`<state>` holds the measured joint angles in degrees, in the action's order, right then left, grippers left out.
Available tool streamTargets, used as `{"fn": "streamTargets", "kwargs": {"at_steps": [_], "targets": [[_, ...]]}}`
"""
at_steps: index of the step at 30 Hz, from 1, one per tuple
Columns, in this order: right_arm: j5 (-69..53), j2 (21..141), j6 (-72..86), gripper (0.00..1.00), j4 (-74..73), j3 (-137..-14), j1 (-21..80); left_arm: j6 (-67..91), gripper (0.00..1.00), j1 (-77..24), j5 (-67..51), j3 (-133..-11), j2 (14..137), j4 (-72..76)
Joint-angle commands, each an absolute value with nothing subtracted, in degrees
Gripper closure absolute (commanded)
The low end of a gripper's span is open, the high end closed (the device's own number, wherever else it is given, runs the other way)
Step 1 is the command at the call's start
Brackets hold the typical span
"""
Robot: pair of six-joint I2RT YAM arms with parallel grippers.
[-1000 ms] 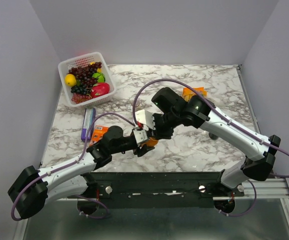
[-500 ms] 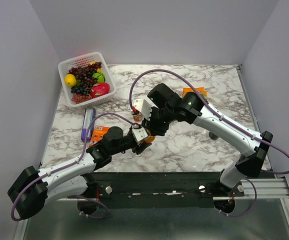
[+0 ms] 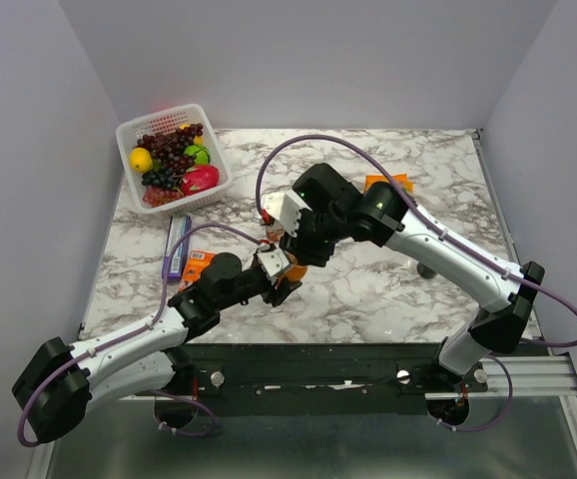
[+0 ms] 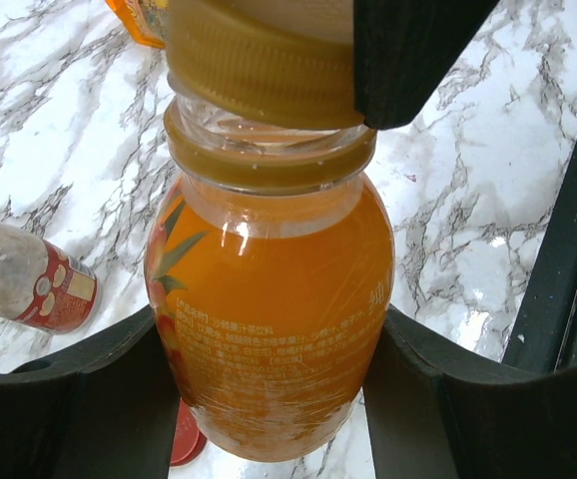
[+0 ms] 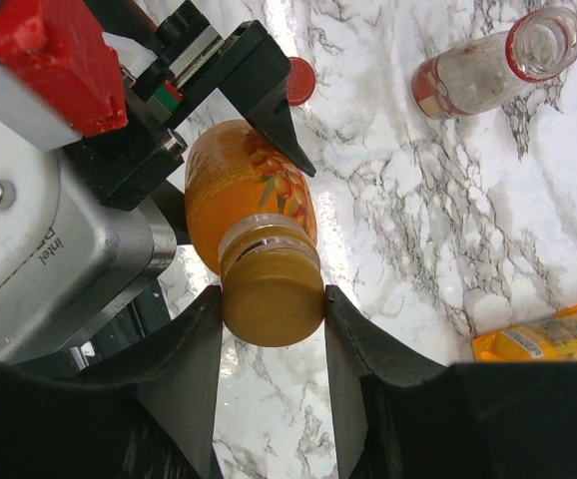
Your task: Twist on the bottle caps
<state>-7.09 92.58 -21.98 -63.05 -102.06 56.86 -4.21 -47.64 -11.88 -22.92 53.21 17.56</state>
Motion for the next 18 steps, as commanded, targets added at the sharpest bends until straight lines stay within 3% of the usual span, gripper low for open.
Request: {"fn": "streamTargets", "kwargs": {"at_steps": [1,18], "targets": [[-5.27,94.04,-23.99,0.59,-65.57,-102.83,57.13,-2.99,1.0,-47.37,-12.04,-22.33,51.07,23.47],[-7.82,97.03,-29.62,0.58,-68.12,-106.17,57.13,-11.43,1.0,-47.46,-19.16,-22.15,50.8,26.36]]}}
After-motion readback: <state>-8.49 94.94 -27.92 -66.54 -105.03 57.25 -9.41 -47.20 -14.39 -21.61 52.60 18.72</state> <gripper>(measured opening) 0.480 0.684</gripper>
